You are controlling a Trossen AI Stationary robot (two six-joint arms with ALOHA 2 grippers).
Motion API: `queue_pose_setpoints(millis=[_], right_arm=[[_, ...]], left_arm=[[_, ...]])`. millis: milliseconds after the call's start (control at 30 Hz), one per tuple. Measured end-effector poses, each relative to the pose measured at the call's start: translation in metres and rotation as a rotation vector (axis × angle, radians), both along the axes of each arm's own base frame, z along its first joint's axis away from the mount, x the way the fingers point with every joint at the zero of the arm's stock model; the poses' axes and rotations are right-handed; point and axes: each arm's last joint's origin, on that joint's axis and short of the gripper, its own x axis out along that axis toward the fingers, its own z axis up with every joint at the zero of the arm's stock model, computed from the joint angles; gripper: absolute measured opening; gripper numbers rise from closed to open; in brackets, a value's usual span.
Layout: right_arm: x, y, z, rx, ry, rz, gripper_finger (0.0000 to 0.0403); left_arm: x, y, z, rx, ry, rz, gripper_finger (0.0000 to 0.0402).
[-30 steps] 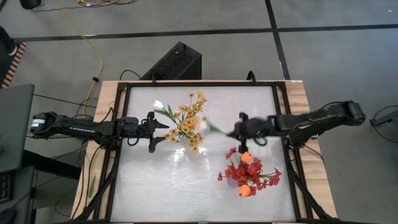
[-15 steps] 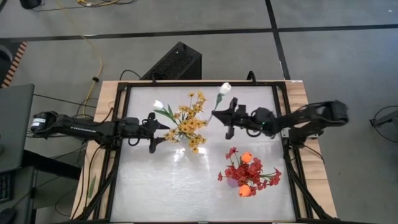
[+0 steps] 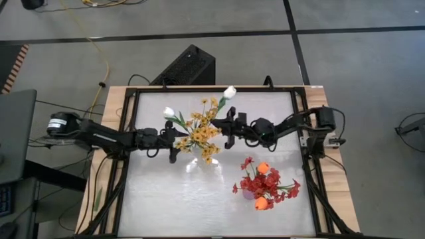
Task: Sort flowers into vase by color
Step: Put the white flower into the transparent vase
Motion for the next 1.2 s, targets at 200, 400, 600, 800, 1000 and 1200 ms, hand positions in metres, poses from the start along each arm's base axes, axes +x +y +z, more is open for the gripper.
queue_pose_setpoints(millis=[200, 400, 600, 800, 1000, 1200], right_arm=[[0.014, 0.003, -0.001, -0.025, -0.007, 0.003, 0.0016], [0.017, 0.006, -0.001, -0.029, 0.009, 0.001, 0.0016], [0.023, 0.011, -0.013, -0.018, 0.029, -0.027, 0.0016], [0.039, 0.012, -0.028, -0.011, 0.044, -0.018, 0.0016], [0.042, 0.013, -0.034, -0.009, 0.113, -0.017, 0.0016], [0.045, 0.013, -0.043, -0.009, 0.225, -0.052, 0.0016]], left_arm=[[0.009, 0.001, -0.006, -0.003, -0.047, -0.003, 0.0229], [0.016, 0.002, -0.015, -0.005, -0.060, -0.002, 0.0229], [0.020, 0.002, -0.020, 0.004, -0.093, -0.003, 0.0229], [0.025, 0.004, -0.021, -0.007, -0.092, -0.021, 0.0229], [0.026, 0.004, -0.021, -0.006, -0.088, -0.031, 0.0229], [0.027, 0.005, -0.023, -0.007, -0.064, -0.026, 0.0229]])
